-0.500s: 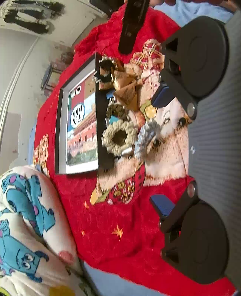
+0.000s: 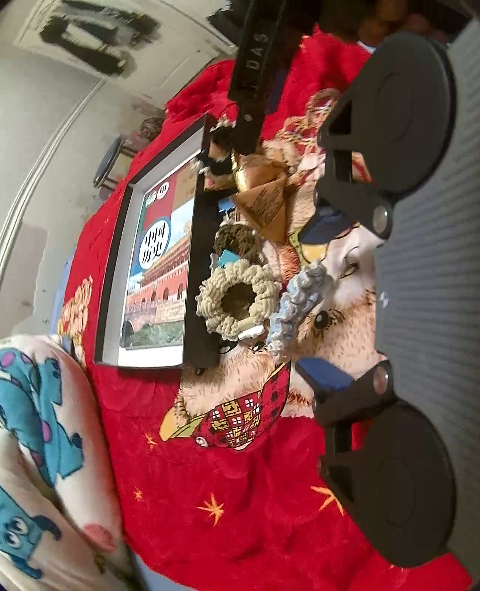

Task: Organize objects
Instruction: 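Move both grippers down toward the pile of scrunchies and paper snacks, then grasp the blue crocheted scrunchie with left gripper while right grasps a brown paper snack, then carry both held items over the box and open the left gripper, then open the right gripper to drop the paper snack into the box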

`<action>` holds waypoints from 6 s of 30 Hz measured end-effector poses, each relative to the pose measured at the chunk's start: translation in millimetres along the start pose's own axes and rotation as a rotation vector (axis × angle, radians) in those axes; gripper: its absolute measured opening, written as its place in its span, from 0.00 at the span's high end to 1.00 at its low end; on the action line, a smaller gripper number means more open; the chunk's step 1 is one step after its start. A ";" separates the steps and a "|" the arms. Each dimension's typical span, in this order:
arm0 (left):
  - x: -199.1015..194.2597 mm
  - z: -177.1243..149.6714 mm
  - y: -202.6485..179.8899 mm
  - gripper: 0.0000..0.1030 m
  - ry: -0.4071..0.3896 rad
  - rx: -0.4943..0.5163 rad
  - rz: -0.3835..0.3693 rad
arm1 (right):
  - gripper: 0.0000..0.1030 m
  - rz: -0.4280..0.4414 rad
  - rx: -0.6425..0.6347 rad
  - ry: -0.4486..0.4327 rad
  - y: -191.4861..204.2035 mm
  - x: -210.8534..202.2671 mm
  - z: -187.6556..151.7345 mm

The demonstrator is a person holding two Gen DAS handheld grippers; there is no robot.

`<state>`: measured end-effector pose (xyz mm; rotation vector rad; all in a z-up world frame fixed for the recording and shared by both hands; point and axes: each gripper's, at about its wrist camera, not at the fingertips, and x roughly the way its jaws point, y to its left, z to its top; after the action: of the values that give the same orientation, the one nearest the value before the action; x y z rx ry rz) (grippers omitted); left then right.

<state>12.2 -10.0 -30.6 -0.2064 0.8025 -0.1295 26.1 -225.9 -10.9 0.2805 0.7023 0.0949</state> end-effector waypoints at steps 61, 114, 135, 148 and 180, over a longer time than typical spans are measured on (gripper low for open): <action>-39.1 -0.7 -5.2 0.84 -0.139 0.054 0.001 | 0.75 0.193 0.198 -0.081 17.3 -34.5 -14.3; 91.1 114.2 -14.2 0.84 -0.094 0.177 -0.003 | 0.76 0.205 0.197 0.065 16.9 111.8 73.3; 103.7 109.2 -8.3 0.82 -0.004 0.175 0.024 | 0.77 0.157 0.102 0.135 43.3 126.5 75.3; 107.0 110.3 -3.4 0.78 0.029 0.155 -0.003 | 0.80 0.122 0.063 0.174 53.9 133.6 77.3; 1.4 120.5 3.8 0.09 -0.222 0.242 -0.044 | 0.34 0.139 0.002 -0.108 76.9 2.7 96.1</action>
<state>100.5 9.6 49.0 -0.0090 0.5552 -0.2393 91.1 -173.1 79.3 0.3342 0.5751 0.2093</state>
